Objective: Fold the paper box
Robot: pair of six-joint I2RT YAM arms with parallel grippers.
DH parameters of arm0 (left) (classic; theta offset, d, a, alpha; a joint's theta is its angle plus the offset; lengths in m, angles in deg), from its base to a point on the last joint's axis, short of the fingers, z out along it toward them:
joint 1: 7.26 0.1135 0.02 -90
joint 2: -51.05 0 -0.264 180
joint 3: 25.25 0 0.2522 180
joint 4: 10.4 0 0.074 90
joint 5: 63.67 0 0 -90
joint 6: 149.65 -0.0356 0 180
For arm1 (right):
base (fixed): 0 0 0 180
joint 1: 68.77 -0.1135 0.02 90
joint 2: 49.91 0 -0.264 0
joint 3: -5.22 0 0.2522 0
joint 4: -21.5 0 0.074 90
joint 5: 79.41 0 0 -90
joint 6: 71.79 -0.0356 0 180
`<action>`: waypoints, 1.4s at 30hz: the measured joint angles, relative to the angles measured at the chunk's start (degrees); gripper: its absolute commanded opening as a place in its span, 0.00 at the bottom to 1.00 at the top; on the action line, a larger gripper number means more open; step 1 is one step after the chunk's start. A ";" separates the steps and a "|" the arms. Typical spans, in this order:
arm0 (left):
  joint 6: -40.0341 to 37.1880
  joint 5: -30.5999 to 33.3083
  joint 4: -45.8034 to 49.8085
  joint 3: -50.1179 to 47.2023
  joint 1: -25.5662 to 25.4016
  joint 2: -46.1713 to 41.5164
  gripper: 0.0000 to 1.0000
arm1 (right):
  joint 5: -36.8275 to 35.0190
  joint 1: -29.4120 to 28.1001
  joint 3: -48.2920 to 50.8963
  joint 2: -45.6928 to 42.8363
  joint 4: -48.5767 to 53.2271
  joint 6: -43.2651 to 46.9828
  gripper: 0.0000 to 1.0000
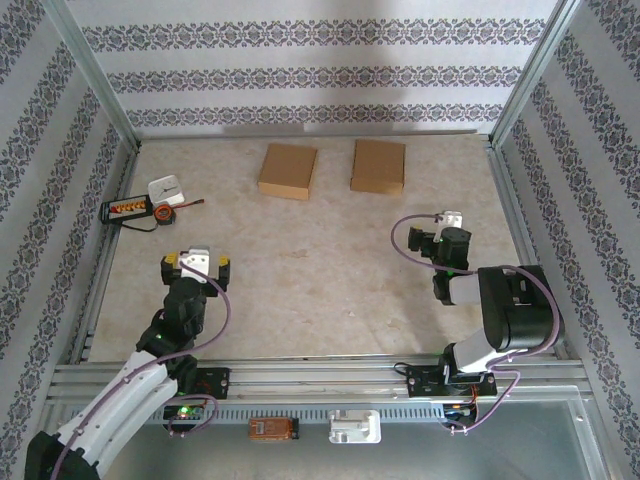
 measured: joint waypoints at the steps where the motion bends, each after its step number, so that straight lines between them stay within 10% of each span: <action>1: 0.28 -1.22 -0.31 -0.22 1.90 0.44 1.00 | 1.09 0.31 -0.26 0.00 -0.39 0.07 0.98; 9: 4.76 -15.61 -12.11 0.63 20.90 21.44 1.00 | -3.10 -3.67 -1.44 0.00 -3.98 1.55 0.98; 21: 6.05 -28.50 -37.05 16.00 23.34 61.42 0.99 | -5.44 -4.00 -1.44 0.00 -4.37 1.55 0.98; 42: 7.19 -25.62 -54.18 9.29 23.06 64.43 0.99 | -5.40 -3.61 -1.44 0.00 -4.37 1.53 0.98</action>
